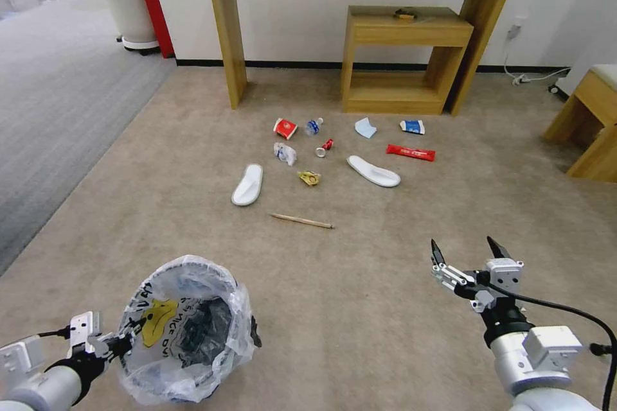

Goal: Pick up the trash bin and place the garbage on the floor into it.

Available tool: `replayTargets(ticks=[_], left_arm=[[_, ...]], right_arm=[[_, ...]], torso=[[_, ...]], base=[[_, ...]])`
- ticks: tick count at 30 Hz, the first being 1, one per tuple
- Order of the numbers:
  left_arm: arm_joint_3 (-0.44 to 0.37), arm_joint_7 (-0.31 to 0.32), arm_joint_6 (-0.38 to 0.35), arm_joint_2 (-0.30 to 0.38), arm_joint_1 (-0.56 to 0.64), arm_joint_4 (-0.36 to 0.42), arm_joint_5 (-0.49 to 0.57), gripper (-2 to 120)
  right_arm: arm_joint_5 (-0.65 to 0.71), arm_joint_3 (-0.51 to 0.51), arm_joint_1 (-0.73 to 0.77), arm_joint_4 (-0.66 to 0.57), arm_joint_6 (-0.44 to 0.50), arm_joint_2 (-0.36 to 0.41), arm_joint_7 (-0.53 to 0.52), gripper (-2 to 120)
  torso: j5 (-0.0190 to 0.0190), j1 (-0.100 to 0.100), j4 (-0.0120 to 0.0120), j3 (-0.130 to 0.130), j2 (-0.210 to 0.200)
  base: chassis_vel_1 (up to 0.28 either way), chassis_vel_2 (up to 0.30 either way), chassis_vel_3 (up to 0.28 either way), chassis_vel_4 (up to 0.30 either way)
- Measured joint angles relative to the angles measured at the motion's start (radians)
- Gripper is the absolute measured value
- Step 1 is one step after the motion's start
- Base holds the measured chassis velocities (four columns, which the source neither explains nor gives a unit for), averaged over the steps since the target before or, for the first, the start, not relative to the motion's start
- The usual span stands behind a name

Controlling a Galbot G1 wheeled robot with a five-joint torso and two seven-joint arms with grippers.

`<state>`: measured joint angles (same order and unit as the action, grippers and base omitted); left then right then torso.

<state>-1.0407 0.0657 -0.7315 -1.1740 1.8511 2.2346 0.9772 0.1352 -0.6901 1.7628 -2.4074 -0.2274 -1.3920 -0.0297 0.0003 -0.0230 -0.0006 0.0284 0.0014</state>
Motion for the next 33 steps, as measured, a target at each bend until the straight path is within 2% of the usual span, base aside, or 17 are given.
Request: replayTargets(ticks=[12,33], left_arm=[[0.012,-0.004,0.002,0.003,-0.018,0.002,-0.003,0],[0.023,-0.009,0.004,0.002,-0.026,-0.006,-0.010,0]], right_arm=[[0.009,0.002,-0.011,0.016,-0.006,-0.004,-0.005,100],[0.008,0.006,-0.016,0.035,-0.004,-0.008,-0.005,100]], torso=[[-0.0005,0.000,-0.0003,0.000,0.000],[-0.0003,0.000,-0.0005,0.000,0.000]], base=[[0.000,0.249,-0.003,-0.254],[-0.113,0.281,0.104,-0.281]])
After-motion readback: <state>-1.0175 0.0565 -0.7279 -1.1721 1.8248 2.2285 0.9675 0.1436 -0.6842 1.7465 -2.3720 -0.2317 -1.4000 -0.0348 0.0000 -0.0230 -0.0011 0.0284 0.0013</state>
